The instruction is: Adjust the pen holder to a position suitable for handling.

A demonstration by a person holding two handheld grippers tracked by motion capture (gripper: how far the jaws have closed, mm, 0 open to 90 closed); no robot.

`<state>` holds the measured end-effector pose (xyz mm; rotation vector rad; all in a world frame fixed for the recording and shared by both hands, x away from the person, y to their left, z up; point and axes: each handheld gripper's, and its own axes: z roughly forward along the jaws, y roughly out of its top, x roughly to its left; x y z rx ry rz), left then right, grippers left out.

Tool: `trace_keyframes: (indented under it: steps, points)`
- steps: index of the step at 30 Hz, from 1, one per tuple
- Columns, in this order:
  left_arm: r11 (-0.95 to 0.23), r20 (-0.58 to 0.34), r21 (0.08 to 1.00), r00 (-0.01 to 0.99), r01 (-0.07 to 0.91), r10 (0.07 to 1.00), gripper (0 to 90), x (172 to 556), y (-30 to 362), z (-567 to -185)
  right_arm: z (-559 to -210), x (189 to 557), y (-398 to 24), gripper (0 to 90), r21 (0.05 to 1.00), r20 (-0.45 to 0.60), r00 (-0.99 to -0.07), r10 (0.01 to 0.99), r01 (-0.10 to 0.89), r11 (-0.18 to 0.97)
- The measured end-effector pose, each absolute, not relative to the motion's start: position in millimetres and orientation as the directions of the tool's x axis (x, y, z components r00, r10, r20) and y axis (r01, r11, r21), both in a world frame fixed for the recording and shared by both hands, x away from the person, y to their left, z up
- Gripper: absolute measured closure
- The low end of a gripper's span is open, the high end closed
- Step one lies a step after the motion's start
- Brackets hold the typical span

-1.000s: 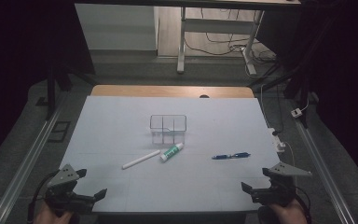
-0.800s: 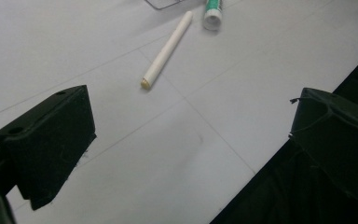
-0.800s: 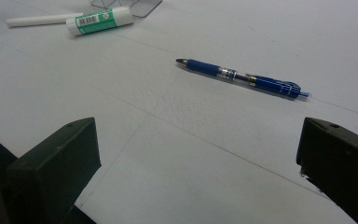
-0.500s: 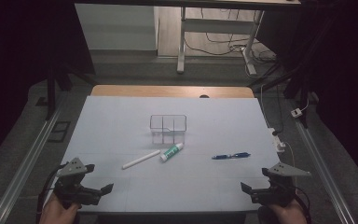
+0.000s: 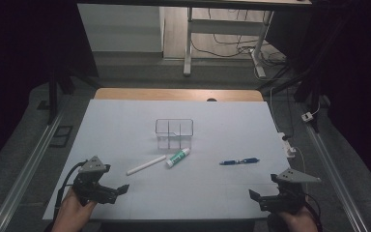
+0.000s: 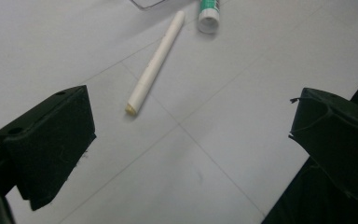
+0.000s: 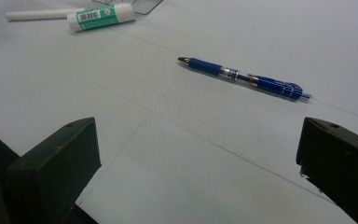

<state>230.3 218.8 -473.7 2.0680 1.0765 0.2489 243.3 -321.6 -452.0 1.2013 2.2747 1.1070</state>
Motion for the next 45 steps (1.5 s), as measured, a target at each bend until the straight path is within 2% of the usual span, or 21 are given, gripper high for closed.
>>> trace_keyframes:
  steps: [5, 21, 45]
  points:
    - [-0.343, -0.181, 0.717, 0.637, 0.607, 0.749, 0.0, 242.8, 212.6, -477.3, -452.0, 243.2, -321.6, 0.0, 0.768, 0.058, -0.587, 0.808, 0.543, 0.34]
    - [-0.383, -0.12, 0.715, 0.642, 0.585, 0.757, 0.0, 278.4, 193.5, -476.4, -452.3, 243.4, -320.9, 0.0, 0.765, 0.054, -0.592, 0.804, 0.542, 0.348]
    - [-0.434, -0.095, 0.702, 0.679, 0.564, 0.728, 1.4, 332.5, 162.1, -479.9, -452.4, 243.4, -320.3, 0.0, 0.76, 0.055, -0.592, 0.804, 0.547, 0.35]
